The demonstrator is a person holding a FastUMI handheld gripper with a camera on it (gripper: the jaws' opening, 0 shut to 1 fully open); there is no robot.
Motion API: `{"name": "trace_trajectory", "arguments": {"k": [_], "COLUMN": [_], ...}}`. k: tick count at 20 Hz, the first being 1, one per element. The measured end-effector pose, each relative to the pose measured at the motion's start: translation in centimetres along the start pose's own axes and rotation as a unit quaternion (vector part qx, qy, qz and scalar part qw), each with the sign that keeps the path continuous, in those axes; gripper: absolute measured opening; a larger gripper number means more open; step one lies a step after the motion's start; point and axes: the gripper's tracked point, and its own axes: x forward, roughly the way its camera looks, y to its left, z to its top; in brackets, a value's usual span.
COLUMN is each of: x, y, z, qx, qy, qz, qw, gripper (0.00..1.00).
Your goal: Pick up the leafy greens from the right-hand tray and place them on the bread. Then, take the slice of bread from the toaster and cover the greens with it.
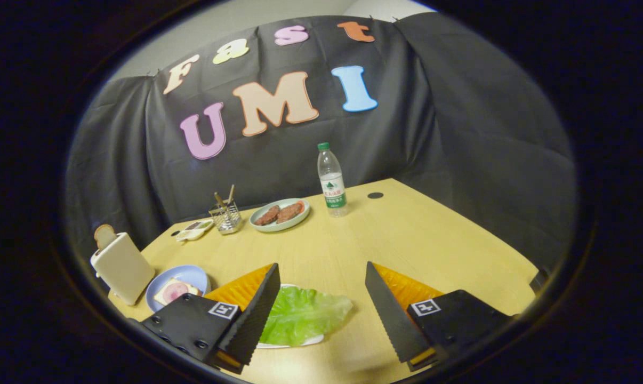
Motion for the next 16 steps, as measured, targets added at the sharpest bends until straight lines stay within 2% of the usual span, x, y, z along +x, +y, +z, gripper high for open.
{"name": "trace_trajectory", "arguments": {"k": [8,12,16], "x": [3.3,4.0,4.6], "y": [-3.4,-2.2,0.1], "z": [-5.5,-7.0,-8.6], "qx": [0.011,0.016,0.022], "qy": [0.097,0.12,0.149], "qz": [-0.043,-0.02,0.023], "qw": [0.994,0.992,0.988], "gripper": [1.0,0.99,0.86]}}
